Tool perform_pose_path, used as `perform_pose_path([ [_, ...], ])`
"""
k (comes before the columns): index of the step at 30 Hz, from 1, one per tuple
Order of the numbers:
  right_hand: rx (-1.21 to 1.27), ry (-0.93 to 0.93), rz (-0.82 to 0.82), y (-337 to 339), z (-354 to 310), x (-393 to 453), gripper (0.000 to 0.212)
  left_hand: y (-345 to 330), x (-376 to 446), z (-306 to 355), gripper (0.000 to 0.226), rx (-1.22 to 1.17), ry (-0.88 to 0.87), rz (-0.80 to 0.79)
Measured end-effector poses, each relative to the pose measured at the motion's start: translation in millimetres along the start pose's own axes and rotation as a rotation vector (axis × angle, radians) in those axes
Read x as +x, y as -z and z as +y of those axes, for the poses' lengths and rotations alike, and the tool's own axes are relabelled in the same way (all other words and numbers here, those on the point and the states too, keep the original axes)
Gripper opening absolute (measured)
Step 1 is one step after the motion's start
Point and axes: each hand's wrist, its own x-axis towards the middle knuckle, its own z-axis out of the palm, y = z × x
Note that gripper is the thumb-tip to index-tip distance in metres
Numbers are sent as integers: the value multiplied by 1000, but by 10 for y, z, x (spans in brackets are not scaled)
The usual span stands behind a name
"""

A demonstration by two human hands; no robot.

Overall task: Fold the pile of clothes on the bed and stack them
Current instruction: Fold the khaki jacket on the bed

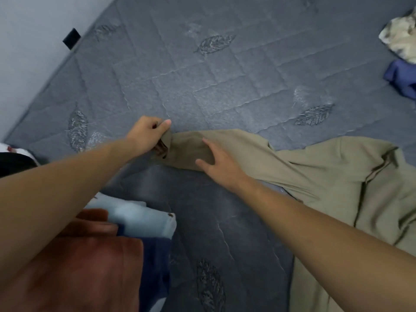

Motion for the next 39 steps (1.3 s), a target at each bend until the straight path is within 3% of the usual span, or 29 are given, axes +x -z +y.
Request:
perform_pose_path([
  [4,246,-73,6,91,69,-240,94,-488,-286,340,40,-127,41,-126],
  [6,308,-84,42,157,106,-345,92,-756,-414,529,38,-173,28,-167],
  [10,462,-28,243,442,281,-546,28,-1200,-626,911,46,-324,63,-281],
  [12,414,-27,353,638,439,-681,14,-1392,-695,1066,45,-366,85,-330],
  [13,371,-31,397,747,528,-762,11,-1499,-715,1137,38,-325,28,-321],
  [16,322,-61,457,1063,789,-1072,15,-1810,-733,1314,5,-12,-289,-96],
  [19,318,-98,519,1393,1111,-1439,15,-2147,-731,1551,36,263,-485,-98],
  [23,302,-40,583,1933,1623,-2026,11,-2704,-797,1896,16,431,-455,-283],
  [28,341,-138,715,2628,2378,-2924,14,-3440,-959,2275,17,776,-397,-475],
  [33,386,-297,835,3242,3287,-3869,22,-4158,-1097,2770,13,614,-312,-586],
  [39,431,-426,991,3788,4206,-4939,27,-5244,-1492,3568,37,497,-438,-695],
])
